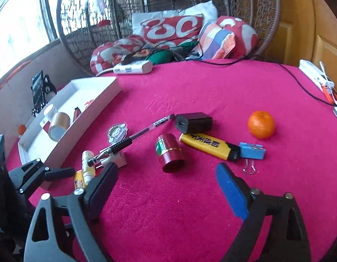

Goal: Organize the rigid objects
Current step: 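Grasp the yellow printed tube with the left gripper while the right gripper grasps the dark red canister, then carry the yellow tube with the left gripper while the right gripper carries the red canister to the tray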

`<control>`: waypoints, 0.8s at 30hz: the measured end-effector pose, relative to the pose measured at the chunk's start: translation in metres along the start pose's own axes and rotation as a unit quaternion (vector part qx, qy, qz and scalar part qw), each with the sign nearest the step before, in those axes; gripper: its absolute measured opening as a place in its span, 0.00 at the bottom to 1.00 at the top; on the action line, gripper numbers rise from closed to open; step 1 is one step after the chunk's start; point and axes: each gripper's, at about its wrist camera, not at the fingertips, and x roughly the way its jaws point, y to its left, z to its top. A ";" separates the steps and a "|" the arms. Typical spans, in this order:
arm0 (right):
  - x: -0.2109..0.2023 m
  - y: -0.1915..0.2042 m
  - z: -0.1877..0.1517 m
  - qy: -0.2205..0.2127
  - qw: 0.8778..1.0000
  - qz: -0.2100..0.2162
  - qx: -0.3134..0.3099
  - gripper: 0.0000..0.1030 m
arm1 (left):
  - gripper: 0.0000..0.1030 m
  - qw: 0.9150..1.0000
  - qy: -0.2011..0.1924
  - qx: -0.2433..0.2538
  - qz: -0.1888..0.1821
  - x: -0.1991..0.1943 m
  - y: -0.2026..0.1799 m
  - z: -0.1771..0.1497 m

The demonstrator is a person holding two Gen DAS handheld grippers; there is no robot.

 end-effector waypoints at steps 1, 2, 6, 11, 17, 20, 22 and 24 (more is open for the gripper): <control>0.007 0.001 0.001 0.010 1.000 -0.002 -0.001 0.67 | 0.80 1.000 0.000 0.000 0.000 0.000 0.000 0.000; 0.013 0.004 0.001 0.017 1.000 -0.007 -0.004 0.62 | 0.80 1.000 0.000 0.000 0.000 0.000 0.000 0.000; 0.025 0.017 0.002 0.024 0.998 -0.040 -0.044 0.47 | 0.80 1.000 0.000 0.000 0.000 0.000 0.000 0.000; 0.019 0.020 -0.003 0.011 0.998 -0.041 -0.055 0.28 | 0.80 1.000 0.000 -0.003 0.002 -0.001 0.000 0.000; -0.018 0.012 -0.018 -0.036 0.999 0.004 0.000 0.28 | 0.80 1.000 -0.011 -0.025 0.008 -0.006 0.002 0.000; -0.042 0.008 -0.019 -0.068 0.997 0.023 0.023 0.28 | 0.80 0.999 -0.028 -0.041 0.005 -0.013 0.005 0.001; -0.058 0.006 -0.018 -0.088 0.995 0.032 0.035 0.28 | 0.80 0.998 -0.039 -0.050 0.002 -0.021 0.006 0.002; -0.071 0.006 -0.017 -0.104 0.993 0.038 0.040 0.28 | 0.80 0.997 -0.050 -0.055 0.001 -0.028 0.006 0.004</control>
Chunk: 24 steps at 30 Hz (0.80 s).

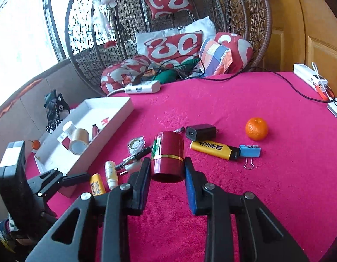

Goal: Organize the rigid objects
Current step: 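Carry the yellow tube with the left gripper while the right gripper carries the red canister to the tray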

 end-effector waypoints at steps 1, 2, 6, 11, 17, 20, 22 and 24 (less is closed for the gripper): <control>-0.005 0.001 0.002 -0.007 1.000 0.004 0.003 0.28 | 0.80 1.000 -0.006 -0.002 0.001 -0.004 0.001 0.001; -0.009 0.002 0.003 -0.011 1.000 0.008 0.006 0.28 | 0.80 1.000 -0.012 -0.003 0.001 -0.008 0.000 0.002; -0.019 0.009 0.008 -0.025 0.999 0.018 0.007 0.28 | 0.80 0.999 -0.032 -0.011 0.003 -0.023 0.002 0.006; -0.022 0.018 0.010 -0.028 0.999 0.028 -0.001 0.28 | 0.80 0.998 -0.051 -0.026 0.008 -0.037 0.011 0.009; -0.024 0.028 0.011 -0.028 0.999 0.037 -0.014 0.28 | 0.80 0.996 -0.071 -0.043 0.010 -0.054 0.021 0.010; -0.024 0.035 0.012 -0.027 0.999 0.034 -0.024 0.28 | 0.80 0.995 -0.081 -0.051 0.014 -0.061 0.027 0.009; -0.023 0.038 0.013 -0.026 0.999 0.038 -0.026 0.28 | 0.80 0.994 -0.087 -0.058 0.018 -0.066 0.032 0.009; -0.023 0.041 0.014 -0.025 0.998 0.040 -0.029 0.28 | 0.80 0.993 -0.091 -0.068 0.020 -0.070 0.038 0.008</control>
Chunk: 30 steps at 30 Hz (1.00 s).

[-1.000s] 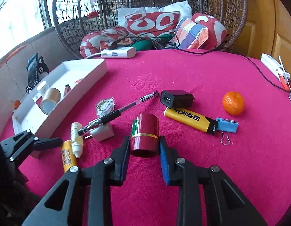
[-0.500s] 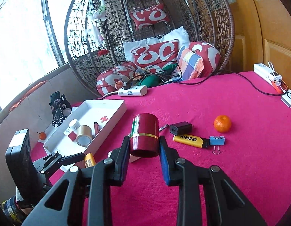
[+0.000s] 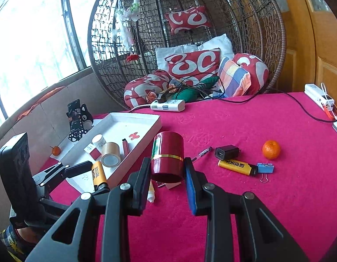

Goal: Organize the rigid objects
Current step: 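Carry the yellow tube with the left gripper while the right gripper carries the red canister to the tray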

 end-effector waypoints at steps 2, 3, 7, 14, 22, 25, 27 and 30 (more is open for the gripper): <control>0.000 0.004 0.002 -0.002 1.000 0.000 -0.007 0.28 | 0.80 1.000 -0.005 -0.009 0.003 -0.004 0.007 0.000; 0.001 0.006 0.003 -0.002 1.000 -0.001 -0.010 0.28 | 0.80 1.000 -0.007 -0.013 0.004 -0.006 0.010 0.000; 0.002 0.014 0.007 -0.004 1.000 0.003 -0.019 0.28 | 0.80 0.999 -0.016 -0.027 0.010 -0.014 0.021 0.000; 0.008 0.032 0.016 -0.003 0.999 0.014 -0.041 0.28 | 0.80 0.998 -0.027 -0.055 0.027 -0.025 0.044 -0.001; 0.017 0.058 0.028 -0.005 0.997 0.040 -0.062 0.28 | 0.80 0.993 -0.043 -0.092 0.053 -0.038 0.077 -0.003; 0.025 0.068 0.034 0.000 0.996 0.048 -0.069 0.28 | 0.80 0.991 -0.048 -0.108 0.067 -0.041 0.091 -0.006; 0.032 0.073 0.038 0.003 0.996 0.054 -0.073 0.28 | 0.80 0.989 -0.050 -0.118 0.075 -0.044 0.100 -0.009; 0.040 0.080 0.041 0.007 0.995 0.060 -0.076 0.28 | 0.80 0.986 -0.050 -0.130 0.089 -0.045 0.113 -0.013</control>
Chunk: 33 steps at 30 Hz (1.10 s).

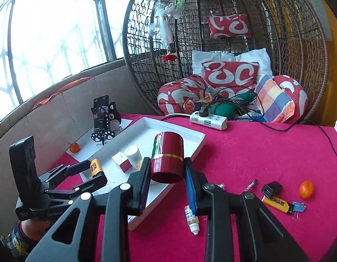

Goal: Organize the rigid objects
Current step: 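Carry the yellow tube with the left gripper while the right gripper carries the red canister to the tray, then open the left gripper to drop the yellow tube while the right gripper releases the canister in the tray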

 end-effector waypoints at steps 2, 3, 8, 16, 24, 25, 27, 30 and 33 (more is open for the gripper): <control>0.008 0.003 0.002 0.007 1.000 0.007 0.002 0.28 | 0.80 1.000 0.001 -0.010 0.007 0.001 0.009 -0.001; 0.012 0.004 0.002 0.010 1.000 0.009 0.002 0.28 | 0.81 1.000 0.001 -0.016 0.010 0.001 0.013 -0.002; 0.047 0.007 -0.003 0.046 0.999 0.012 0.002 0.28 | 0.81 0.999 -0.002 -0.045 0.025 0.003 0.034 -0.003; 0.104 0.002 0.000 0.094 0.993 0.027 0.058 0.28 | 0.81 0.996 0.003 -0.070 0.051 0.024 0.057 0.006; 0.147 0.009 0.001 0.116 0.991 0.009 0.060 0.28 | 0.81 0.993 0.013 -0.089 0.072 0.038 0.072 0.001; 0.152 0.010 0.000 0.118 0.991 0.006 0.060 0.28 | 0.81 0.993 0.014 -0.090 0.073 0.039 0.073 0.001; 0.160 0.011 -0.002 0.121 0.991 -0.002 0.057 0.28 | 0.81 0.993 0.017 -0.093 0.074 0.041 0.074 0.000; 0.167 0.012 -0.008 0.120 0.991 -0.013 0.056 0.30 | 0.81 0.992 0.025 -0.095 0.080 0.045 0.075 -0.003; 0.166 0.015 -0.015 0.116 0.992 -0.019 0.052 0.41 | 0.85 0.990 0.026 -0.101 0.093 0.046 0.078 -0.007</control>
